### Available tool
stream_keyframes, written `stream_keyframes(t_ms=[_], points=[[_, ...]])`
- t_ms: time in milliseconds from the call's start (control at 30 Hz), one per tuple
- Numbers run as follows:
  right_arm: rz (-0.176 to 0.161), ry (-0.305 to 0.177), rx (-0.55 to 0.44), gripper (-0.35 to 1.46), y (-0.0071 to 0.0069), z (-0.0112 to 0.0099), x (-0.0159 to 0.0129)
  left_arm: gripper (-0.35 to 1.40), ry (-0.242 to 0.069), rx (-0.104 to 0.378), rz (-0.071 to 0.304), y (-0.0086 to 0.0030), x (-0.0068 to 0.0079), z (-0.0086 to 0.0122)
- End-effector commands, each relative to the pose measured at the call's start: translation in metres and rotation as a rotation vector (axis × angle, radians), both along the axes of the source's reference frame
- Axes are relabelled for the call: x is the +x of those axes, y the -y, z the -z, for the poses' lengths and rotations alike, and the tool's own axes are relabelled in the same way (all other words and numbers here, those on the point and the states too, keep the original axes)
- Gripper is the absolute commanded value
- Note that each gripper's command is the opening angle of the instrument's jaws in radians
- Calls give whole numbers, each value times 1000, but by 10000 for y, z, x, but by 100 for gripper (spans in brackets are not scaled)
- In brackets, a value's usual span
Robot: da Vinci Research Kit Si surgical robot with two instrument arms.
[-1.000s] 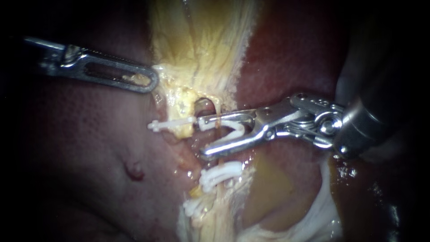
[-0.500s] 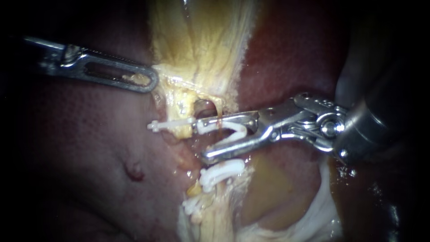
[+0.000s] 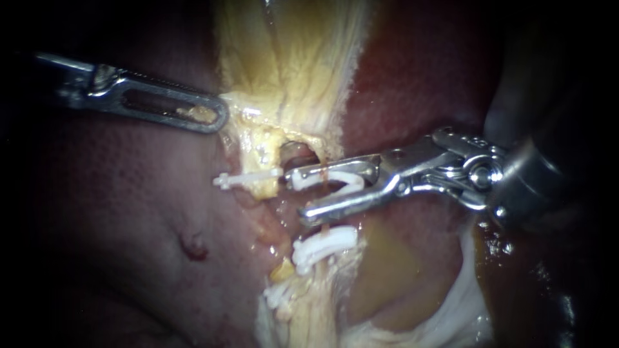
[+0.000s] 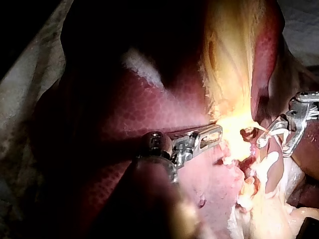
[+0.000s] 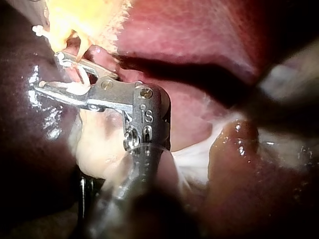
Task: Clipping third clip right tube
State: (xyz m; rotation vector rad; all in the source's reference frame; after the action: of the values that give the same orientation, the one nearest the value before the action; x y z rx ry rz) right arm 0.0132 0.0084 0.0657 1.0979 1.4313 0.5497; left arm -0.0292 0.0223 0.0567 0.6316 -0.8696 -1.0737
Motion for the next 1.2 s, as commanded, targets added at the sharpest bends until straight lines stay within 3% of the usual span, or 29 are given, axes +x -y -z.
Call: stream_keyframes(t_ms=[33, 467, 600, 800, 1200], points=[[1, 0, 0, 23, 0, -1, -1, -35, -1, 0, 1, 0, 0, 0], [-4, 8, 17, -9, -2, -4, -4, -35, 0, 0, 1, 0, 0, 0], [-2, 19, 51, -35, -3, -6, -9, -35, 0, 0, 1, 0, 0, 0], [6, 32, 93, -35, 0, -12, -16, -35, 0, 0, 1, 0, 0, 0], [18, 52, 84, -35, 3, -19, -17, -35, 0, 0, 0, 0, 1, 0]])
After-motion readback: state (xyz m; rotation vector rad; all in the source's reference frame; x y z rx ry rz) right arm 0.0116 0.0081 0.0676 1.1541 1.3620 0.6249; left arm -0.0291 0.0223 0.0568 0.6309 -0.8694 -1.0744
